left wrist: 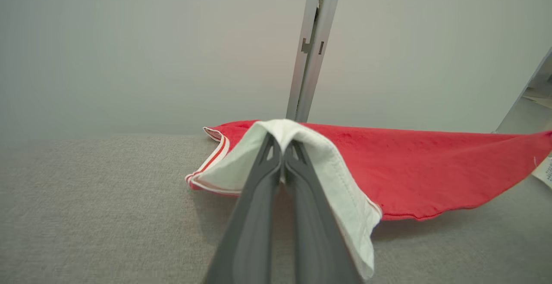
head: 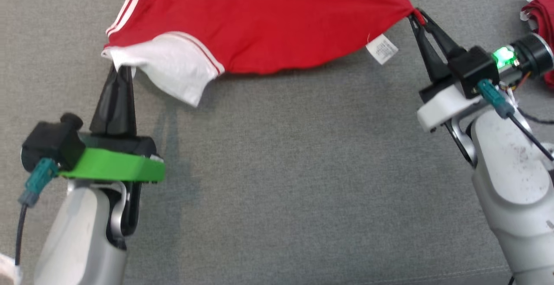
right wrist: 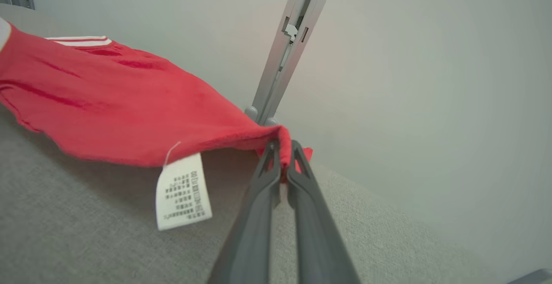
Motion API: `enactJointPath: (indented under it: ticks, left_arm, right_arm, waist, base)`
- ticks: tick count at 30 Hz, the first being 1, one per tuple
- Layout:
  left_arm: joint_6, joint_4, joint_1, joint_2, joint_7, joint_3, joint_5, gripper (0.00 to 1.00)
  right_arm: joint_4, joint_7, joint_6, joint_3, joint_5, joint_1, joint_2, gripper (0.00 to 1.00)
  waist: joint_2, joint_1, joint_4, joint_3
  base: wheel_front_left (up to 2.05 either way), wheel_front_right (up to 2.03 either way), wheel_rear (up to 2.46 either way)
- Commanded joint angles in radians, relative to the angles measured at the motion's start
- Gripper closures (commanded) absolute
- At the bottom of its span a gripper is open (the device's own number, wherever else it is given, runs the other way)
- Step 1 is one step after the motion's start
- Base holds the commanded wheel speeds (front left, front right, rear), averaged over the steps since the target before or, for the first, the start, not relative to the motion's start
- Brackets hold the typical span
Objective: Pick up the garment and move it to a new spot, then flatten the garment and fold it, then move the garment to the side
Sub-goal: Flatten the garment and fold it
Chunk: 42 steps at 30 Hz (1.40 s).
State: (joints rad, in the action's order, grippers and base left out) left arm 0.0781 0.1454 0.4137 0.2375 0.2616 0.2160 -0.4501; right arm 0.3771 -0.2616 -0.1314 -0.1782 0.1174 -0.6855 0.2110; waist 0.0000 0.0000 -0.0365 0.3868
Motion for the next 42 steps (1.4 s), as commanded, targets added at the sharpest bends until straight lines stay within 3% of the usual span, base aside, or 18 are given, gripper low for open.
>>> enactJointPath:
  ticks: [1,8,15,22,32,42]
  left_arm:
    - [-0.012,-0.033,-0.056,0.010,-0.005,-0.002,-0.009,1.00]
    - [-0.087,-0.253,-0.294,0.028,-0.040,-0.011,-0.007,1.00]
    - [-0.161,-0.458,-0.493,0.052,-0.110,-0.014,0.004,1.00]
    - [-0.192,-0.522,-0.596,0.048,-0.181,0.010,-0.017,1.00]
    - [-0.163,-0.381,-0.570,0.025,-0.217,0.019,-0.106,1.00]
    - [-0.112,-0.226,-0.401,0.028,-0.186,0.026,-0.093,1.00]
  right_arm:
    - [-0.022,-0.005,0.002,0.012,-0.012,0.051,0.008,1.00]
    - [-0.139,-0.004,0.002,0.063,-0.043,0.261,0.025,1.00]
    - [-0.328,0.064,0.002,0.085,-0.062,0.464,0.024,1.00]
    - [-0.414,0.142,0.002,0.072,-0.075,0.585,0.050,1.00]
    - [-0.272,0.171,0.002,-0.002,-0.107,0.560,0.056,1.00]
    - [-0.133,0.172,0.002,-0.058,-0.140,0.442,0.071,1.00]
  waist:
    - [0.0000,0.0000,0.001,-0.081]
    - [0.0000,0.0000,0.010,-0.181]
    - [0.0000,0.0000,0.018,-0.218]
    - [0.0000,0.0000,0.018,-0.218]
    - [0.0000,0.0000,0.007,-0.211]
    - [0.0000,0.0000,0.002,-0.181]
  base:
    - [0.00,0.00,0.00]
    - [0.00,0.00,0.00]
    - [0.00,0.00,0.00]
    - [0.00,0.00,0.00]
    - [0.00,0.00,0.00]
    - [0.00,0.00,0.00]
